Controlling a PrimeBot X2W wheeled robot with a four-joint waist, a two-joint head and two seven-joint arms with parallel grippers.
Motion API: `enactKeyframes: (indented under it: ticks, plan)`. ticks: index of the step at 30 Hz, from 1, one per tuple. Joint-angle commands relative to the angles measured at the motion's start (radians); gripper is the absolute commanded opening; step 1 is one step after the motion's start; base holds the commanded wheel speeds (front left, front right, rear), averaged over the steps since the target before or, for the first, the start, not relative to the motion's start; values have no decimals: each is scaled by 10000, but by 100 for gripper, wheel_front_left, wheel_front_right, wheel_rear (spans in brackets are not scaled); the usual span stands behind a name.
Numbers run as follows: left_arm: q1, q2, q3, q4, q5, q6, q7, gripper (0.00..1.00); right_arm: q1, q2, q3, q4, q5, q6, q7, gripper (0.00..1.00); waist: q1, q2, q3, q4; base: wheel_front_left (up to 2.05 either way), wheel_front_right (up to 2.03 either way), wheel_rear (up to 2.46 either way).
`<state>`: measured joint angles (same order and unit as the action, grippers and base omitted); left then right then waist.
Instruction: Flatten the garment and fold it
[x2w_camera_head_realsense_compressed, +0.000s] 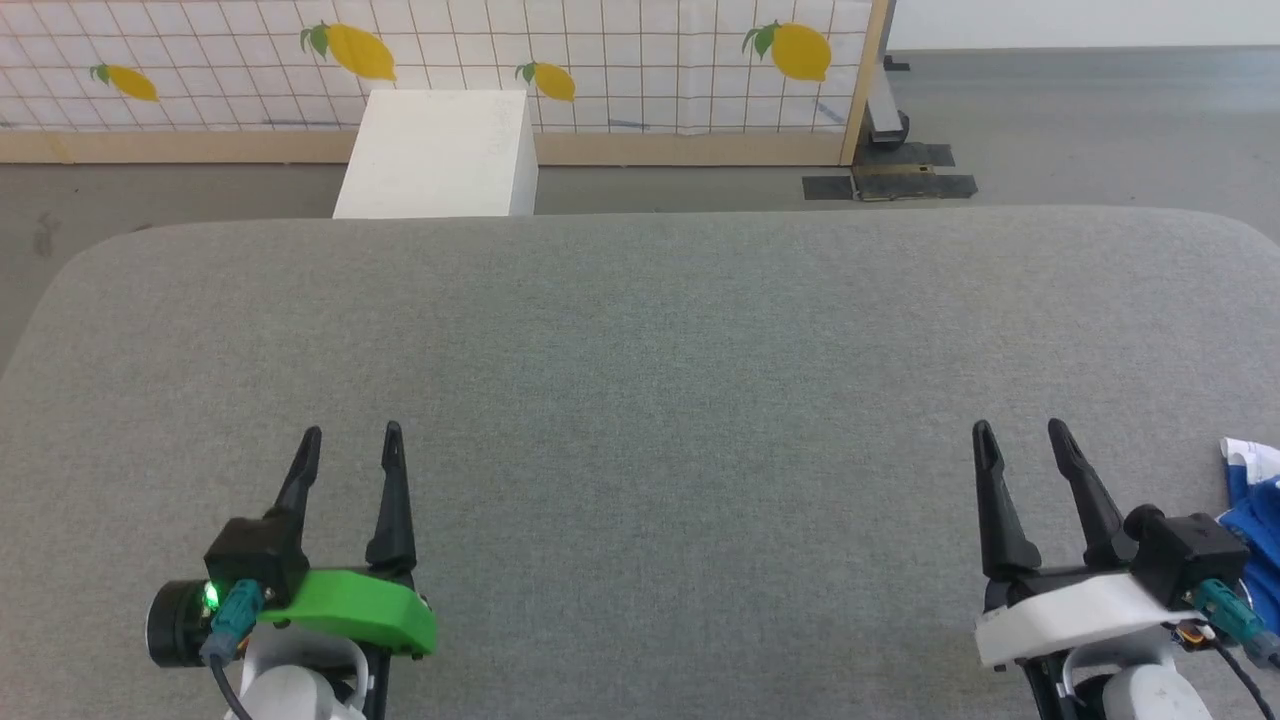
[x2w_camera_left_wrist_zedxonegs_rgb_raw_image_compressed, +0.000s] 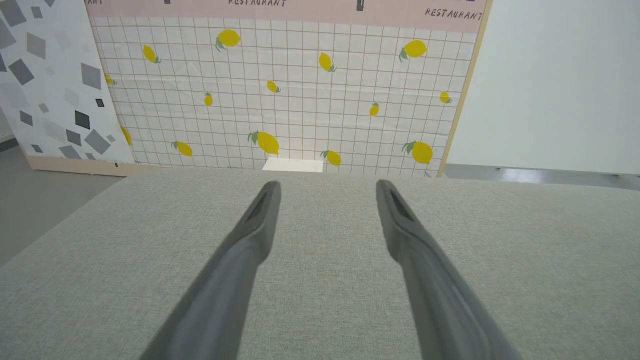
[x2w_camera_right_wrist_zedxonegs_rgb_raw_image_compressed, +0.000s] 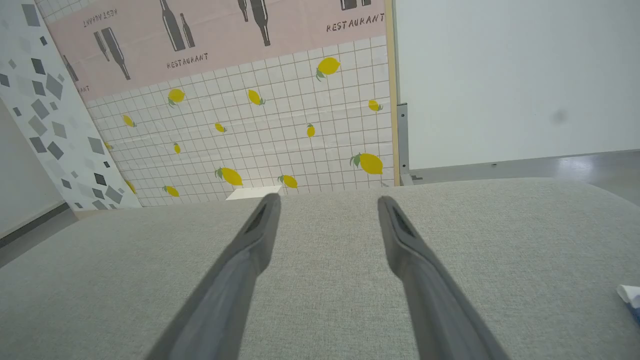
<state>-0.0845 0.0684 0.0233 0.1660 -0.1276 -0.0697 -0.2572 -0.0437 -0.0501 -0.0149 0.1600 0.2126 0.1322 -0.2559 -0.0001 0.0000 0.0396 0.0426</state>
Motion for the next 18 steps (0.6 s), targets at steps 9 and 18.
enactKeyframes:
  ticks: [9, 18]
  plan:
    - [291, -107, -84, 253, -73, -70, -45, 100, 166, -1, 14, 8, 197, -15, -58, 100, 1, 0, 7, -60, 0, 0, 0]
    - [228, -84, -73, 377, -101, -11, 1, 0, 61, 0, 19, 9, 105, 0, 1, 0, 1, 0, 41, -71, 0, 0, 0]
